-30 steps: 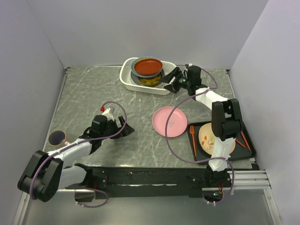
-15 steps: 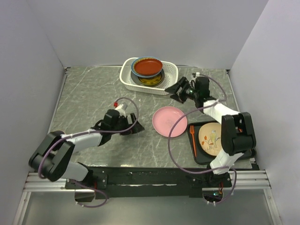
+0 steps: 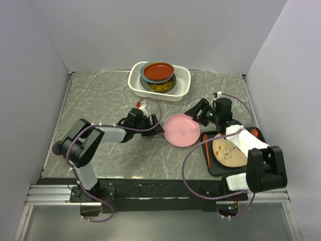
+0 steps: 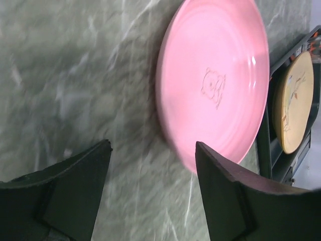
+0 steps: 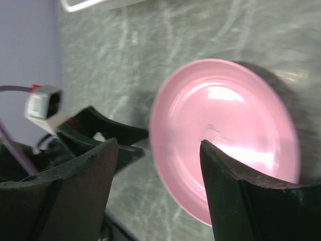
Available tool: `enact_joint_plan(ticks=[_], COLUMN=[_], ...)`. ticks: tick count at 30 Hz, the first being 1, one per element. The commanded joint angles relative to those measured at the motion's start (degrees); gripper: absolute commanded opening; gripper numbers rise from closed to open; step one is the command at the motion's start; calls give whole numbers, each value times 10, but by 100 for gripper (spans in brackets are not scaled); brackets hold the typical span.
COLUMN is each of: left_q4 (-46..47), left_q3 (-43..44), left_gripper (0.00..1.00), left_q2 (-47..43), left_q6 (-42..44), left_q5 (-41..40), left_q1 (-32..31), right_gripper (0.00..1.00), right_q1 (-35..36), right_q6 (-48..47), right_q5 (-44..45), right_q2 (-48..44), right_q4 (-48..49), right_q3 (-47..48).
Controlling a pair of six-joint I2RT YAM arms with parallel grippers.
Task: Place the plates into the plastic bin on the countertop
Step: Pick up the plate at the center of the board.
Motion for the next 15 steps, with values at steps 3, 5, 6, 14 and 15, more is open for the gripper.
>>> enact_joint_plan(ticks=[3,5,6,14,15], left_q4=[29,29,28,7,5], left_q3=[34,33,32,14,12], left_gripper=[73,73,73,77,77], left_q2=[39,41,39,0,-9], left_q6=[-6,-7,-6,1,2], left_q5=[9,9,8,-7,-7], left_q1=[-8,-8,-8,-8,-7], right_gripper=[73,73,72,70,70], right_q1=[-27,-29,-28,-29,-28], right_q6=[-62,-75,-78,-87,-89], right_q5=[104,128,134,130,130], right_q2=[-36,-19,-11,78,86], right_q4=[-54,-72,-78,-59,-59], right_q3=[-25,-14,-10,-10,-8])
